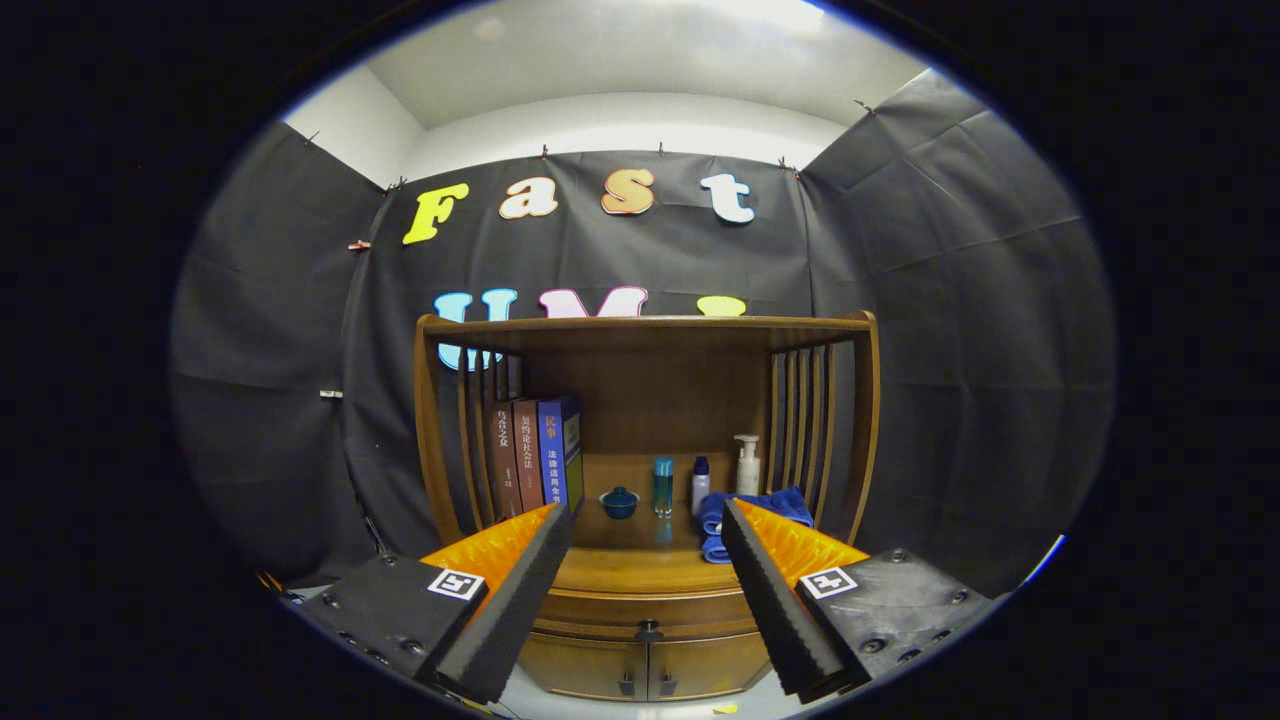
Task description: Pull open the drawer, take out the items inside it, and place them on the countertop above the cabinet.
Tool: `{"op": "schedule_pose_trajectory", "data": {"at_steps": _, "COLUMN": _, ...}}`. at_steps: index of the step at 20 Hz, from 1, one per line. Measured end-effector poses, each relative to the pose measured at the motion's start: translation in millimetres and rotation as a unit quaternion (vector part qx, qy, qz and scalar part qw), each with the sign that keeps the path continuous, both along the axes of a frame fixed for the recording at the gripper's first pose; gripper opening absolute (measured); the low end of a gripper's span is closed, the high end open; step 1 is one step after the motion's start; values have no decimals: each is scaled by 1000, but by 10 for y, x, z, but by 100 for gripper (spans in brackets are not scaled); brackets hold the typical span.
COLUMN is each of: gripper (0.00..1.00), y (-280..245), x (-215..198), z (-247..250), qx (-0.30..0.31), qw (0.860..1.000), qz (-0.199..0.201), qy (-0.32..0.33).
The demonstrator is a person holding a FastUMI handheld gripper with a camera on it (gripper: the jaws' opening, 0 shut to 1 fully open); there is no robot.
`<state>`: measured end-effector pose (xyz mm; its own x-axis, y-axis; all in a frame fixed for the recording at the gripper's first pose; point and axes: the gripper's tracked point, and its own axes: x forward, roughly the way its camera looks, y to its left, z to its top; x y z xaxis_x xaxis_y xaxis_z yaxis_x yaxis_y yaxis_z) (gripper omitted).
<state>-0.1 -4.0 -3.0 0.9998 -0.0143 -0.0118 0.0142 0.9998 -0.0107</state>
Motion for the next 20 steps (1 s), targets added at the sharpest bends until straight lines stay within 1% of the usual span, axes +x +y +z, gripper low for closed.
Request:
{"op": "schedule_pose_trajectory", "data": {"at_steps": 9, "gripper": 99, "y": 28, "x": 65, "z": -194, "qx": 5, "qw": 1000, "qz": 2, "qy": 13}}
{"op": "schedule_pose_trajectory", "data": {"at_steps": 13, "gripper": 99, "y": 19, "x": 161, "z": -490, "qx": 6, "qw": 999, "qz": 6, "qy": 35}}
{"op": "schedule_pose_trajectory", "data": {"at_steps": 20, "gripper": 99, "y": -76, "x": 379, "z": -1143, "qx": 21, "qw": 995, "qz": -6, "qy": 97}}
